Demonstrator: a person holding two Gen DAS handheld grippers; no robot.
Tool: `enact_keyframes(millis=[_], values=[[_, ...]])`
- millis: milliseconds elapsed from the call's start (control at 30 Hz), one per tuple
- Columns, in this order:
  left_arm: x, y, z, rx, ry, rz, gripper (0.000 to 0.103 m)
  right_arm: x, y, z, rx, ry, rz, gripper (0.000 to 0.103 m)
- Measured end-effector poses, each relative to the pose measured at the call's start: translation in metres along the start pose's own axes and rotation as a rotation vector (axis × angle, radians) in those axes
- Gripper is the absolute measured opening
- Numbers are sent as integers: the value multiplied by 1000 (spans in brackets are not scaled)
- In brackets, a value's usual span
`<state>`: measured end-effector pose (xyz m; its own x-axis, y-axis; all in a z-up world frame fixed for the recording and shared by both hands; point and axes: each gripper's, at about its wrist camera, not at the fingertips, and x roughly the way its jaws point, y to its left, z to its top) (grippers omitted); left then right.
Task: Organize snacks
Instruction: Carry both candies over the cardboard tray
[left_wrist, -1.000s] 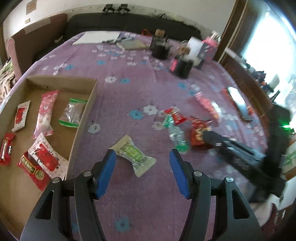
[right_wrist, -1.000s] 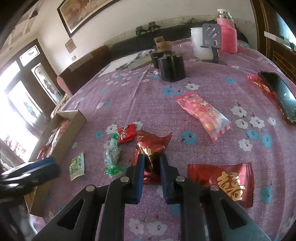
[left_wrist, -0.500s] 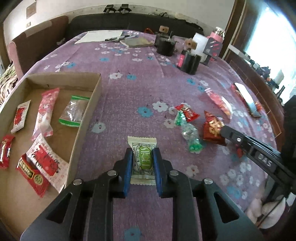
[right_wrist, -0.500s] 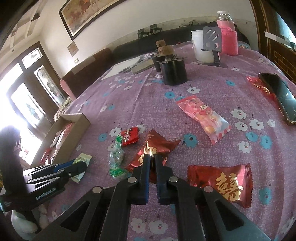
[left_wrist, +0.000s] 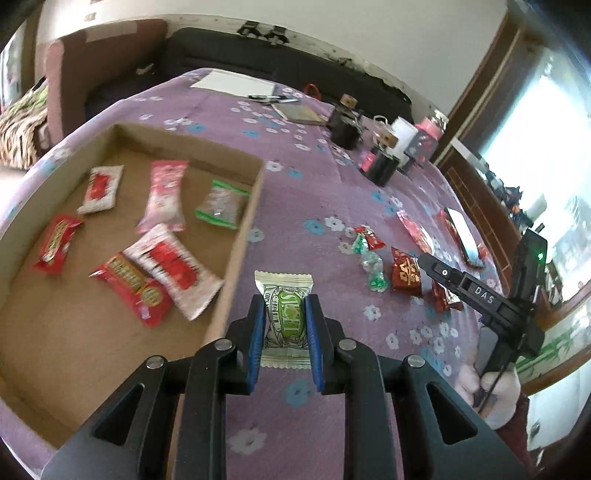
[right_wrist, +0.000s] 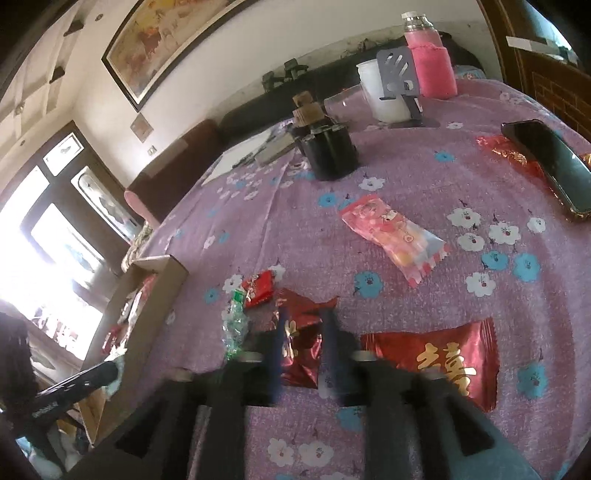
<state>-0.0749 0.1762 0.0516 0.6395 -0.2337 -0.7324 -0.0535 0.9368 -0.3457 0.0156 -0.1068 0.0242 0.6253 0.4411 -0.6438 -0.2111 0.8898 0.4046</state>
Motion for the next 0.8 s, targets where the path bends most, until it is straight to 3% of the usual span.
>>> enact_keyframes(millis=[167, 233, 300, 333, 467, 800], values=[[-18, 27, -1, -44, -29, 15, 19, 13, 28, -3, -115, 29, -78, 50], [-25, 39, -3, -67, -44, 19, 19, 22, 38, -6, -162, 51, -151, 50], [-31, 49, -5, -84, -55, 20, 19, 31, 41, -9, -177, 81, -191, 45], [-34, 54, -7, -93, -59, 21, 19, 34, 40, -9, -176, 90, -212, 37], [-42, 72, -13, -130, -69, 20, 19, 21, 35, -11, -130, 68, -203, 22], [-54, 115, -18, -215, -100, 48, 19, -24, 53, -13, -118, -4, -158, 19]])
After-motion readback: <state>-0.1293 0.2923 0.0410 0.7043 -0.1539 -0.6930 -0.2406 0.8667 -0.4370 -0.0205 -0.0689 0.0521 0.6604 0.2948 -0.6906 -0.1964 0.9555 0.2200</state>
